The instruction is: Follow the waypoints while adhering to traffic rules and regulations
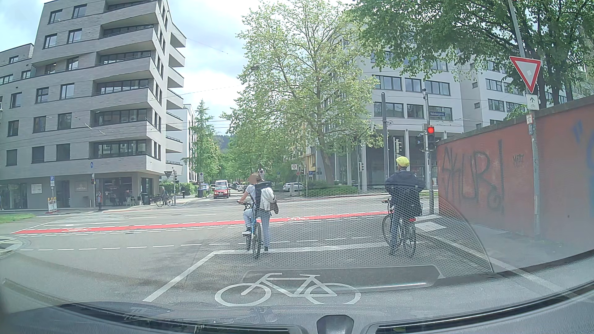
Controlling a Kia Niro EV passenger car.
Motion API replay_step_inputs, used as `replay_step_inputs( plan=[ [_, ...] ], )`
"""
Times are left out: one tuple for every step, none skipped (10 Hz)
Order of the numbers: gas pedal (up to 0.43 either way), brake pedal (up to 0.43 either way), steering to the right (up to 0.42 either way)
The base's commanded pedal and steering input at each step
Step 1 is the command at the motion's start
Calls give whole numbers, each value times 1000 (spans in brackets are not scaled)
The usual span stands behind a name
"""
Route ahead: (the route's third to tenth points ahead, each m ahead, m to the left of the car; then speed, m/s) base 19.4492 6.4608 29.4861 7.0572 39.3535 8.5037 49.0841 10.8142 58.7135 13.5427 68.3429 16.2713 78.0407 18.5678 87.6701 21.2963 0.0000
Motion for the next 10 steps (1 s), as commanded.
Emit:
replay_step_inputs(
  plan=[
    [0, 262, -16],
    [0, 262, -16],
    [0, 262, -15],
    [0, 262, -16],
    [0, 262, -15],
    [0, 262, -15],
    [0, 262, -15],
    [0, 262, -16],
    [0, 262, -16],
    [0, 262, -16]
  ],
)
